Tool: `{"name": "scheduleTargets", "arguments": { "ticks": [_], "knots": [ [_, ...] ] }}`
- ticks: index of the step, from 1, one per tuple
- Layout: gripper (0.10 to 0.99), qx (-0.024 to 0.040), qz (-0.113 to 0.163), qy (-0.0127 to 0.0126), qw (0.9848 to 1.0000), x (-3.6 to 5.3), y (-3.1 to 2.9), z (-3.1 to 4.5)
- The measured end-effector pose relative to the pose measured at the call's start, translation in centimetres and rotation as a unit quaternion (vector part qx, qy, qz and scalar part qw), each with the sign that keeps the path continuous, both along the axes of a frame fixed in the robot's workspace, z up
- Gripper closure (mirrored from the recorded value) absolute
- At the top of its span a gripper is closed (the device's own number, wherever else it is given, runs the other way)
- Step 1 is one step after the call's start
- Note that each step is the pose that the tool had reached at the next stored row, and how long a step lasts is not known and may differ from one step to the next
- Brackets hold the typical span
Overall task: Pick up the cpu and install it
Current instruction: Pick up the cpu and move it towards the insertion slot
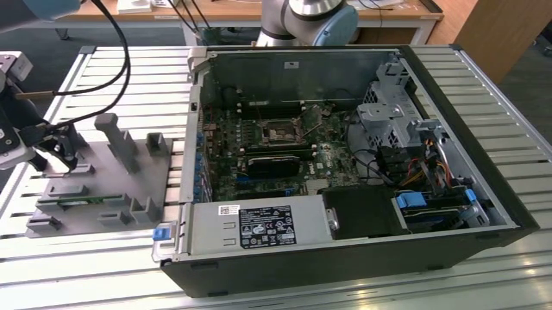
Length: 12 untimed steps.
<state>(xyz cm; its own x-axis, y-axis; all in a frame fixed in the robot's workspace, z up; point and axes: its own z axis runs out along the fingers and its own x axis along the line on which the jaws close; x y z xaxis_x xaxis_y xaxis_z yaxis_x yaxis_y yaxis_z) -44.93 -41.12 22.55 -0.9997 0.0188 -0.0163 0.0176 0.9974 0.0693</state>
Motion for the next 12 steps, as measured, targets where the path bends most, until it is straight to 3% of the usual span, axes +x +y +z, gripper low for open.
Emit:
{"name": "scheduleTargets", "arguments": {
  "ticks": [12],
  "knots": [
    [0.553, 0.0, 0.0, 0.0, 1.0, 0.0, 0.01, 1.18]
  ]
}}
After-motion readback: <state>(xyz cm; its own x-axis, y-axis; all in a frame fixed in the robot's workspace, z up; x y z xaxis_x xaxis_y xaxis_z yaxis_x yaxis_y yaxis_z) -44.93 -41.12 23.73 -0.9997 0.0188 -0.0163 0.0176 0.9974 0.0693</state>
